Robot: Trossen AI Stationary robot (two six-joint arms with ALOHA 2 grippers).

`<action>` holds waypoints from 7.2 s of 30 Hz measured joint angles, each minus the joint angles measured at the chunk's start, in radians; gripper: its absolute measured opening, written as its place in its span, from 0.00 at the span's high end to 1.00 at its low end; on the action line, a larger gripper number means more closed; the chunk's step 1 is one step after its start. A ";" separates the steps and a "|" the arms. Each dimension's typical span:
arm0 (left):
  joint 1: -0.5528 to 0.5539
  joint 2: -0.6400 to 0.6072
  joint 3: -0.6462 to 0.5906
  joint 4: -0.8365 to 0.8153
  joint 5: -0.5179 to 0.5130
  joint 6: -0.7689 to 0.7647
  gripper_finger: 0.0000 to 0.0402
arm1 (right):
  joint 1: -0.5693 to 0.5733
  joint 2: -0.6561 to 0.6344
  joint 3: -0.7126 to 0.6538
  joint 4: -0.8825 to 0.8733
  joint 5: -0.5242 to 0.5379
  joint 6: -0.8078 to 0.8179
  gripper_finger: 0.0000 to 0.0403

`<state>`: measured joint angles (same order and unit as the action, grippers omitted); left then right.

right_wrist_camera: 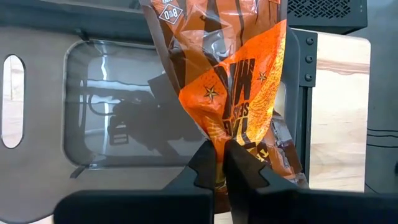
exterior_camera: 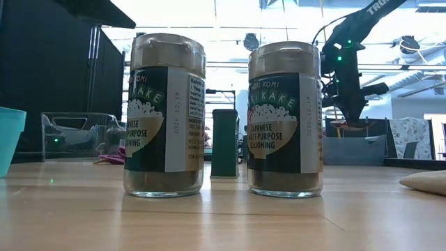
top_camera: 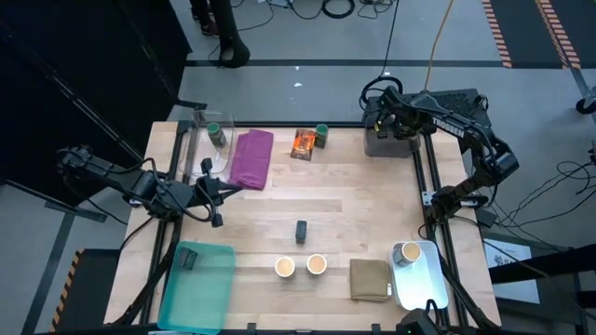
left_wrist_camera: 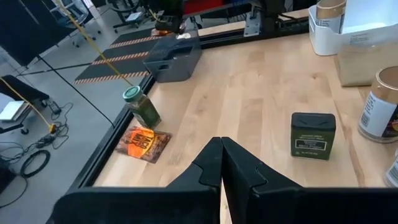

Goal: Sort spices by type
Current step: Put the bottom orange seasoning bag into the black bin, then put the left golden seasoning bottle into the white bin

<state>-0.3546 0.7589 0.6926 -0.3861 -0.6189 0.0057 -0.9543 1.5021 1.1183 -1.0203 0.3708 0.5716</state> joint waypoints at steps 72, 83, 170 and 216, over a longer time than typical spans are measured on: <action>0.001 0.000 0.000 0.003 0.001 -0.001 0.97 | 0.248 -0.109 0.000 0.119 0.099 -0.138 0.72; 0.001 0.000 0.000 0.014 0.001 -0.001 0.97 | 0.708 -0.186 0.000 0.133 0.099 -0.110 0.72; -0.069 0.601 0.302 0.109 0.337 -0.497 0.97 | 1.283 -0.485 -0.168 0.463 0.358 -0.518 0.72; -0.175 0.847 0.430 0.005 0.370 -0.576 0.01 | 1.283 -0.486 -0.167 0.448 0.328 -0.475 0.72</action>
<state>-0.5299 1.6056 1.1229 -0.3810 -0.2489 -0.5701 0.3290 1.0156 0.9508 -0.5724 0.6984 0.0971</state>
